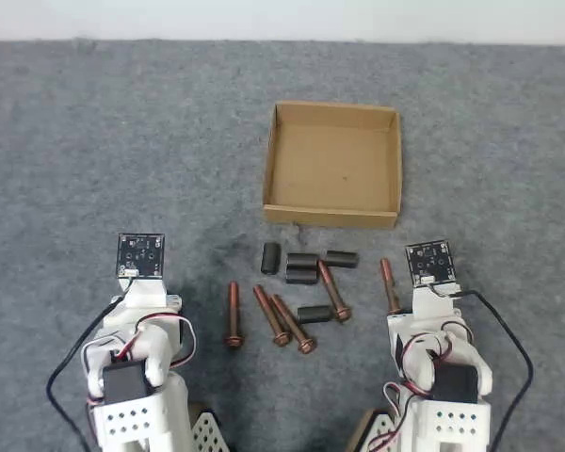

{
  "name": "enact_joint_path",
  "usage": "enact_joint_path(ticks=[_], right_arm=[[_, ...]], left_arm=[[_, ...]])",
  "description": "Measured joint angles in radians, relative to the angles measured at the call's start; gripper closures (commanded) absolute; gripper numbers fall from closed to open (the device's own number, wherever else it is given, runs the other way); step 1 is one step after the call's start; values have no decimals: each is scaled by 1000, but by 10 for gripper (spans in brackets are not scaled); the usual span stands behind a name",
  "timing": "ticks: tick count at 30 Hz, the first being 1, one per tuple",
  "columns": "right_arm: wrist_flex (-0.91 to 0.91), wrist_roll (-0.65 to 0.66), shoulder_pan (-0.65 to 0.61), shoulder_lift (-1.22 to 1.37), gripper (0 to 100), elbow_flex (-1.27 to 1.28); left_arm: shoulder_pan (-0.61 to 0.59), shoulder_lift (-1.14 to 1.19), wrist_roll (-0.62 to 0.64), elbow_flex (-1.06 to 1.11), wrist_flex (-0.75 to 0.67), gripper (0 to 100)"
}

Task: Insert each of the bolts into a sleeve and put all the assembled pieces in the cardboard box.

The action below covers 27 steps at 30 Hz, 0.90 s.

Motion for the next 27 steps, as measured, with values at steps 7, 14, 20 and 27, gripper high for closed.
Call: enact_joint_path(ticks=[7,14,20,27], right_arm=[[0,0,0,0,991,0],[0,0,0,0,991,0],[0,0,-12,0,991,0],[0,6,-12,0,989,0]], left_arm=[[0,0,0,0,0,983],[20,0,5,0,0,983],[38,0,0,0,0,981],[38,0,0,0,-95,981]])
